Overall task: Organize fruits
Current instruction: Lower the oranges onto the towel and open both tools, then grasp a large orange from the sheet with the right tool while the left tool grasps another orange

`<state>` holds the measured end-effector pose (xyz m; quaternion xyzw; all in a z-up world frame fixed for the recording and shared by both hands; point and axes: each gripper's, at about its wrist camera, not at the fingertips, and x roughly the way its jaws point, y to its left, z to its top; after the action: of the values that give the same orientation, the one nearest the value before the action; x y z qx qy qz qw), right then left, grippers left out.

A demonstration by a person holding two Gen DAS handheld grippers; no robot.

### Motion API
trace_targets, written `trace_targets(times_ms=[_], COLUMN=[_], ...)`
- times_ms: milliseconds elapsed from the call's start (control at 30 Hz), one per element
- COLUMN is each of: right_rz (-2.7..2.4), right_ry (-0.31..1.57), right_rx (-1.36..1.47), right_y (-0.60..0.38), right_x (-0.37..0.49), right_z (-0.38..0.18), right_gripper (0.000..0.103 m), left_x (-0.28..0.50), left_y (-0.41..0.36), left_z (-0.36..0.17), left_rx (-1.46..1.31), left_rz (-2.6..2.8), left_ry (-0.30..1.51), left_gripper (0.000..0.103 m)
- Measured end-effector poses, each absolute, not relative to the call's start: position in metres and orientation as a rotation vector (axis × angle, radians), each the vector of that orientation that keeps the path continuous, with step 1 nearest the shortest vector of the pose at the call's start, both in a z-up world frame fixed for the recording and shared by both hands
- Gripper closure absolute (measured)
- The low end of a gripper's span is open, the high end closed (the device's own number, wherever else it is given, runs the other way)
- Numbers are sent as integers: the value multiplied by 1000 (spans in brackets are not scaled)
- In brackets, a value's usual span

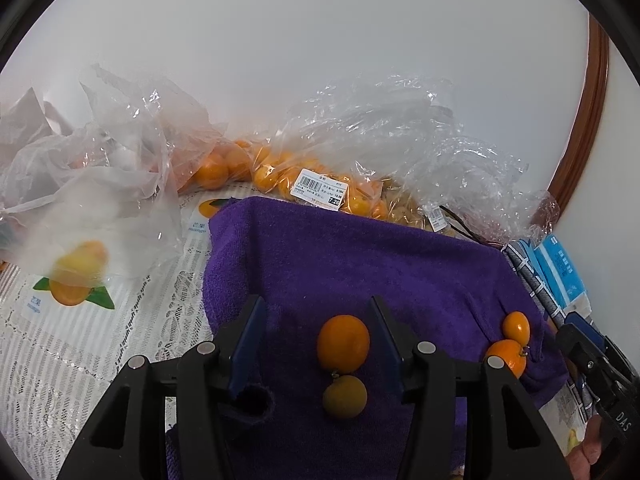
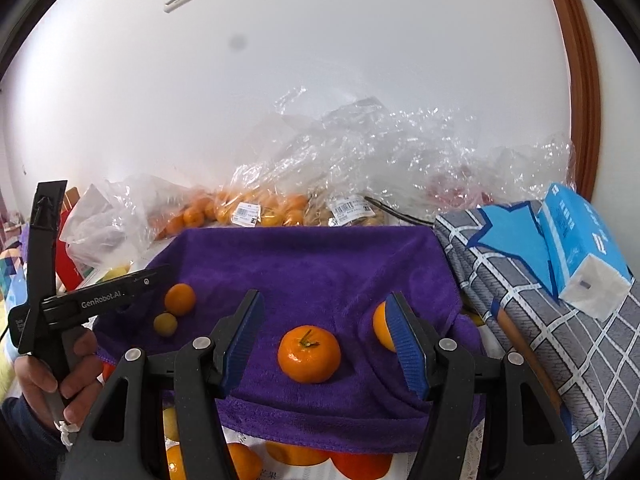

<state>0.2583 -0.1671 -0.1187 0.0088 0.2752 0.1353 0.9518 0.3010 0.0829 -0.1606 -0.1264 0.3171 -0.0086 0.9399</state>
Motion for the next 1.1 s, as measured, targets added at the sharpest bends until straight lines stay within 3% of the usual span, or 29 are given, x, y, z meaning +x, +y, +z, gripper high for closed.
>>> trace_targets(times_ms=[567,1100], right_rz=[231,271], right_ry=[565,781], right_rx=[30,111], right_y=[-169,-166], right_x=[229,177], right_z=[-116,-151], right_gripper=[40,37], left_x=[296,296], left_y=[89,85], left_z=[-159,-156], left_rx=[-296,-263], left_rz=[-24,-20], left_ry=[639,619], left_gripper=[52,52])
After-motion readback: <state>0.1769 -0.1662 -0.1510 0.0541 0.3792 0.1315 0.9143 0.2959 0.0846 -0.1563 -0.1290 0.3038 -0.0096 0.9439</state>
